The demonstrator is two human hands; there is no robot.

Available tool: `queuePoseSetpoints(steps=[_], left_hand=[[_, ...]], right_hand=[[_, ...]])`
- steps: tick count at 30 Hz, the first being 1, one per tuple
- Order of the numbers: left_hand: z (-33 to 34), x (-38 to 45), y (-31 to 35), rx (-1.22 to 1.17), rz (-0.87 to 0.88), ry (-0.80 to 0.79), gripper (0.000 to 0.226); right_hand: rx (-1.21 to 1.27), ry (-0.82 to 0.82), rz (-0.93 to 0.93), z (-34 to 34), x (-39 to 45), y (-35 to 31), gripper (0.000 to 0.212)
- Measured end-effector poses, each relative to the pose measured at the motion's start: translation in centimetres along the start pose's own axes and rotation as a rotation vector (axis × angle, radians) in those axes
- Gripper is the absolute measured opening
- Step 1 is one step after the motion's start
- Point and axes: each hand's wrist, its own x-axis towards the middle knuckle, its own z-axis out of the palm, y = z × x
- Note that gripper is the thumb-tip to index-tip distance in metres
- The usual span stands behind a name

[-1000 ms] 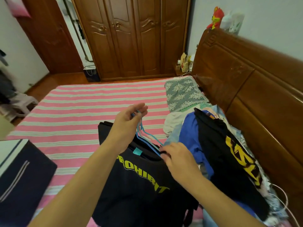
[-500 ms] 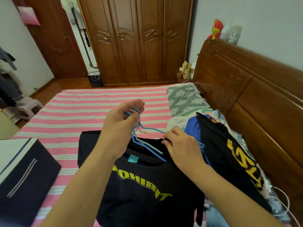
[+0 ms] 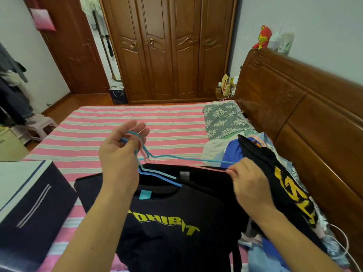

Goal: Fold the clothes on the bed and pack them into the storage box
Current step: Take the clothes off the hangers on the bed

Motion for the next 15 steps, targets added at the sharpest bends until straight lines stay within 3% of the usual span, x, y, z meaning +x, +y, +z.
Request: queuePoseSetpoints(steps=[4, 8, 12, 15], left_hand=[[-2.0, 1.6, -2.8, -0.067, -0.143, 0.188, 0.029], [-4.5, 4.4, -6.4, -0.181, -0.382, 0.216, 0.032], [-5.6, 5.1, -7.4, -0.307, -0.546, 0.191, 0.033], [-5.8, 4.5, -6.8, -0.373, -0.606, 0.114, 0.031]], right_hand=[[0.133, -0.085, 0.404, 0.4, -3.2, 3.7, 0.019], [0.414, -0.309, 0.761, 2.7, -5.3, 4.0, 0.022], [0.404, -0.572, 0.790, 6.2, -7.7, 3.8, 0.029], [0.608, -0.594, 0.772, 7.7, -8.2, 2.7, 0.011]])
